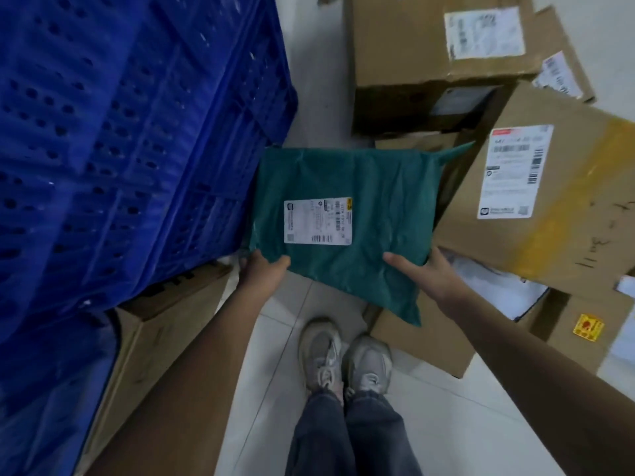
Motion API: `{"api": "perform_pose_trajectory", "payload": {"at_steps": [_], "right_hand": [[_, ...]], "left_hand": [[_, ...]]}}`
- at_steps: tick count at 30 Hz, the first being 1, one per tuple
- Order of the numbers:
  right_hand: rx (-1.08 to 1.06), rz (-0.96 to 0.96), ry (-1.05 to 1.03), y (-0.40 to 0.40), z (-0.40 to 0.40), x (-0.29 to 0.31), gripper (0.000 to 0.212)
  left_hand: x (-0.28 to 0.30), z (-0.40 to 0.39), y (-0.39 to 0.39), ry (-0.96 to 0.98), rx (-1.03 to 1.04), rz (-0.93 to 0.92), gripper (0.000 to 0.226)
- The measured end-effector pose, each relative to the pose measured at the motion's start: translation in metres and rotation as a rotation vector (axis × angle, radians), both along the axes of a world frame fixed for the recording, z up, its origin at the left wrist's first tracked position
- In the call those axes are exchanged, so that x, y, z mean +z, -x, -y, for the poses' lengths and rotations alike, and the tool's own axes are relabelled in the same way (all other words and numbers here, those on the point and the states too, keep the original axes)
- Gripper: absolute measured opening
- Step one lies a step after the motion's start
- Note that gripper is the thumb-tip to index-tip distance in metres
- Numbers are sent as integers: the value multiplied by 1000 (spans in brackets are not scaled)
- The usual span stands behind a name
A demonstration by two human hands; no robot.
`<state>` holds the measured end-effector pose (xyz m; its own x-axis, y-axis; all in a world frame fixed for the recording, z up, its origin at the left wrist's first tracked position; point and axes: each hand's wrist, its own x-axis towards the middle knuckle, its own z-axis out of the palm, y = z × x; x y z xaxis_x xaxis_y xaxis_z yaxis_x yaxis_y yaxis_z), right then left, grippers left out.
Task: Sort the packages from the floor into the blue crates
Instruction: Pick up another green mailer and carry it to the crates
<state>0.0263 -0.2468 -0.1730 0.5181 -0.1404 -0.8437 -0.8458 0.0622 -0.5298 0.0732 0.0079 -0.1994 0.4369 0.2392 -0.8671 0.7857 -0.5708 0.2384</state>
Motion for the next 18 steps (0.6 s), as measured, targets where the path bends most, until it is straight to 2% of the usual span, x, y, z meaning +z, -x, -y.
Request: {"api": "perform_pose_trajectory", "payload": {"at_steps": [4, 10, 14, 16, 18], "right_hand": [[-72, 24, -64, -7, -7, -10, 52], [-105, 8, 27, -12, -14, -9, 51], [-138, -9, -5, -15, -19, 4, 38], [-166, -40, -15, -13, -17, 13, 30], [-183, -60, -36, -6, -11, 25, 32]], "left_hand": [[-15, -6, 8, 16, -9, -20, 70], [-11, -10, 2, 43, 75, -9, 78], [-3, -14, -10, 32, 185, 52, 54], [3, -16, -19, -2, 201, 72, 54], [10, -18, -30, -18, 189, 74, 60]]}}
